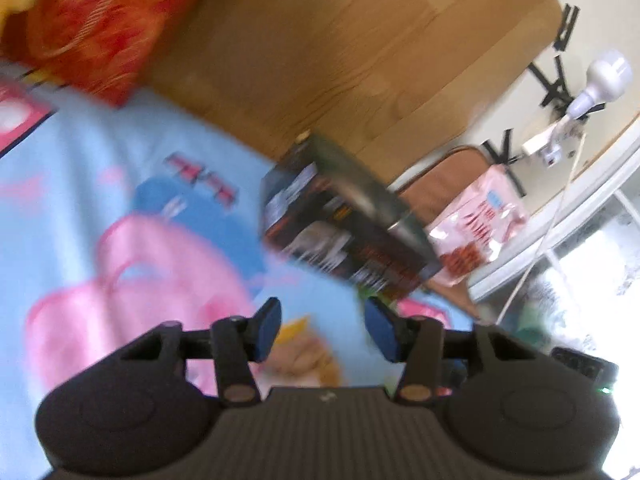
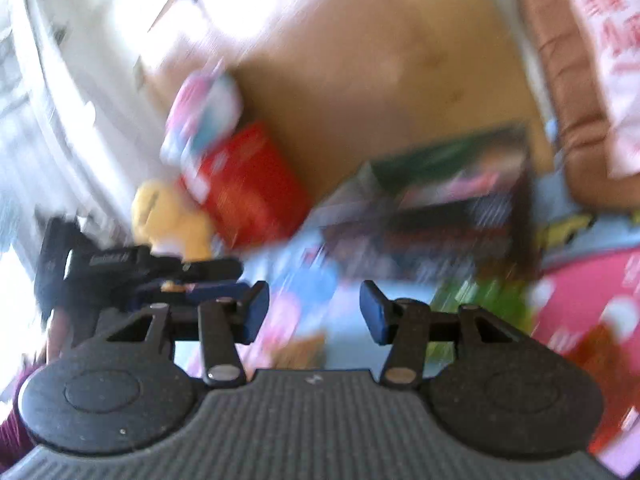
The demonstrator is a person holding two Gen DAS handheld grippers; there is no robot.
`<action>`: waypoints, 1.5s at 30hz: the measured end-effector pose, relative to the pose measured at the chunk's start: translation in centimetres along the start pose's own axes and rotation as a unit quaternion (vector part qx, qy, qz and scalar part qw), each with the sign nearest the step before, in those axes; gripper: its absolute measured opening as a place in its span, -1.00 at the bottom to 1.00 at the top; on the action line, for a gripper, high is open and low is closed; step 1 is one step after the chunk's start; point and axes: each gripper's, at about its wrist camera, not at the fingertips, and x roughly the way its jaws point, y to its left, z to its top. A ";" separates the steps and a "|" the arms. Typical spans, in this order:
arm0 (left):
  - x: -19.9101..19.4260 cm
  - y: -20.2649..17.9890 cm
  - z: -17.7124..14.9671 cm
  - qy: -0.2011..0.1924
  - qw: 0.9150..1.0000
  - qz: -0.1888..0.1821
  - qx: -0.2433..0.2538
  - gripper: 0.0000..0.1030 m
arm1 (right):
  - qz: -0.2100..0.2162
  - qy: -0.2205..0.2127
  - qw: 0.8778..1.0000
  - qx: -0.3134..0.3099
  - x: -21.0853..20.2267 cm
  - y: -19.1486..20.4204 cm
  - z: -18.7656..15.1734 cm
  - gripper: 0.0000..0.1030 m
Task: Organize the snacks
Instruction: 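Drop the bright green packet into the black box from the left tool, then grasp the clear bag of nuts with the left tool and lift it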
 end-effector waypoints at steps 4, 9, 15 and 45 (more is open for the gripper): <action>-1.6 1.6 -1.8 -0.004 1.000 0.009 -0.027 -0.02 | -0.010 0.052 0.993 -0.106 1.8 4.6 -3.5 0.34; -1.9 2.0 -2.4 -0.002 0.999 0.006 -0.043 -0.02 | -0.103 0.084 0.955 -0.265 4.9 8.0 -6.4 0.32; -0.7 1.1 -1.1 0.001 1.000 0.002 -0.024 -0.02 | -0.199 0.026 0.948 -0.248 1.7 5.6 -5.3 0.31; 5.1 -7.0 2.9 0.045 0.995 -0.072 0.056 -0.46 | -0.141 -0.020 0.974 -0.178 -0.1 5.0 -3.4 -0.36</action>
